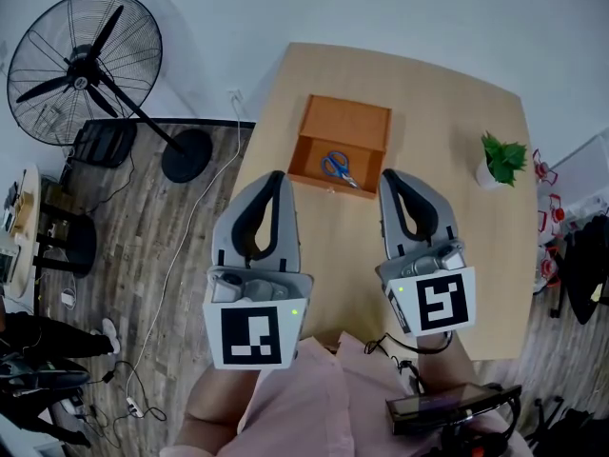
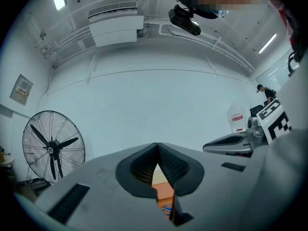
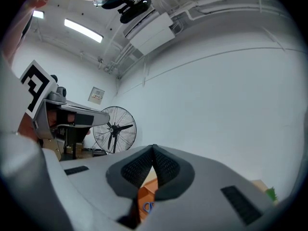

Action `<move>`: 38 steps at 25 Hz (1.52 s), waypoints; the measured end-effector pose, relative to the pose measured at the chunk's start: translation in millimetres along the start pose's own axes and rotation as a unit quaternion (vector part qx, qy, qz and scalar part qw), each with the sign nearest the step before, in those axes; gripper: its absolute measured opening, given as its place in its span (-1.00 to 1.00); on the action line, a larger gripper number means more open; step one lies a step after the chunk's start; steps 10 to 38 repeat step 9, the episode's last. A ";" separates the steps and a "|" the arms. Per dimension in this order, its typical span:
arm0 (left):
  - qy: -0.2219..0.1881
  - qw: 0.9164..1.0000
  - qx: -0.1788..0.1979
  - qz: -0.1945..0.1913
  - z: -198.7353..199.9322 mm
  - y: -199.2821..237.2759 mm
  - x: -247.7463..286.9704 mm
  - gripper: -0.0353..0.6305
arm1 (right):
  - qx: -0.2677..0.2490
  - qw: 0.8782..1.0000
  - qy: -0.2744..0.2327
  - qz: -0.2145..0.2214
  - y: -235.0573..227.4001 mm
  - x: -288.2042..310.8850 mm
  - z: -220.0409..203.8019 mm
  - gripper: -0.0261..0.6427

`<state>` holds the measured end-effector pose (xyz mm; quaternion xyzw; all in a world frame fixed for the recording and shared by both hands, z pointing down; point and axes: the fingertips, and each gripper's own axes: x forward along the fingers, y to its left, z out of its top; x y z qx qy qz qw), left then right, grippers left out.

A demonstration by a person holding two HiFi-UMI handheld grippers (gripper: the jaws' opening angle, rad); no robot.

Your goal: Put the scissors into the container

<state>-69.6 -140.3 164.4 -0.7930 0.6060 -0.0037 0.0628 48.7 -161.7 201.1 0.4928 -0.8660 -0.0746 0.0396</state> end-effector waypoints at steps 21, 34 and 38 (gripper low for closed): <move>0.000 1.000 -0.001 -0.003 -0.6 -0.7 1.2 -0.88 | -0.001 1.000 0.007 0.002 0.4 0.6 -2.7 -0.92; 0.000 1.000 -0.001 -0.003 -0.6 -0.7 1.2 -0.88 | -0.001 1.000 0.007 0.002 0.4 0.6 -2.7 -0.92; 0.000 1.000 -0.001 -0.003 -0.6 -0.7 1.2 -0.88 | -0.001 1.000 0.007 0.002 0.4 0.6 -2.7 -0.92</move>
